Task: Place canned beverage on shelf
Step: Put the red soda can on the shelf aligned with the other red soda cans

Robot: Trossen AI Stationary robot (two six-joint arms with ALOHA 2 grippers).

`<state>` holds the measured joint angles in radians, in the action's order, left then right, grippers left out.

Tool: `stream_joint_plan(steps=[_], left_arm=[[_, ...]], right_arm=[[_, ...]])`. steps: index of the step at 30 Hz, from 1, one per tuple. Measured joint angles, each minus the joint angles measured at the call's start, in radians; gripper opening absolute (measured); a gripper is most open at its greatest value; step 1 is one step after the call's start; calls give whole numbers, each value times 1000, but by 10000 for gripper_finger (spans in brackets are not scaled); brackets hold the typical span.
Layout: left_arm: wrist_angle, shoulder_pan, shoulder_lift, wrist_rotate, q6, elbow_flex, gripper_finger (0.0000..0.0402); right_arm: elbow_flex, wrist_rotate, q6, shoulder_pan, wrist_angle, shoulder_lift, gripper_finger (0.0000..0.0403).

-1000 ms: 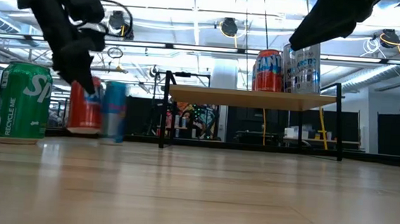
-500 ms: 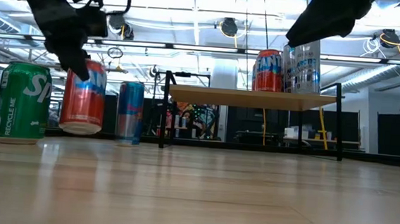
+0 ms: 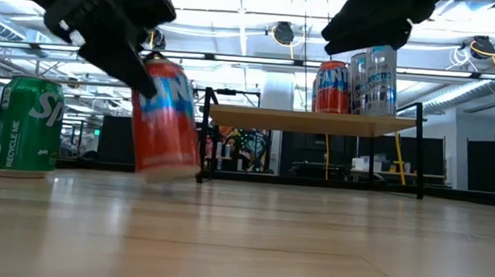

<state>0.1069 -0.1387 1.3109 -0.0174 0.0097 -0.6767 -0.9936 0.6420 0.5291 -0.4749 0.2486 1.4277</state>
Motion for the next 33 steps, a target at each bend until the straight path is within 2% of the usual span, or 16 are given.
stream_joint_plan(steps=[4, 8, 12, 15, 22, 25, 31, 33], left_arm=[[-31, -18, 108, 19, 52, -61, 283], [-32, -22, 191, 24, 75, -136, 285], [-13, -23, 257, 74, 76, -218, 289], [-11, -22, 293, 81, 76, -275, 307], [-18, -29, 307, 79, 102, -334, 392], [9, -34, 308, 88, 103, -353, 389], [126, -55, 308, 255, 76, -366, 387], [129, -62, 307, 258, 52, -362, 387]], right_arm=[[0, -72, -66, 8, -72, 34, 219], [0, -70, -100, 10, -128, 55, 249], [0, -69, -104, 11, -145, 60, 268], [0, -69, -104, 11, -147, 60, 274], [0, -68, -104, 11, -140, 60, 274], [0, -69, -108, 11, -139, 59, 274], [0, -70, -176, 19, -95, 59, 274], [0, -100, -198, 24, -35, 54, 274]])
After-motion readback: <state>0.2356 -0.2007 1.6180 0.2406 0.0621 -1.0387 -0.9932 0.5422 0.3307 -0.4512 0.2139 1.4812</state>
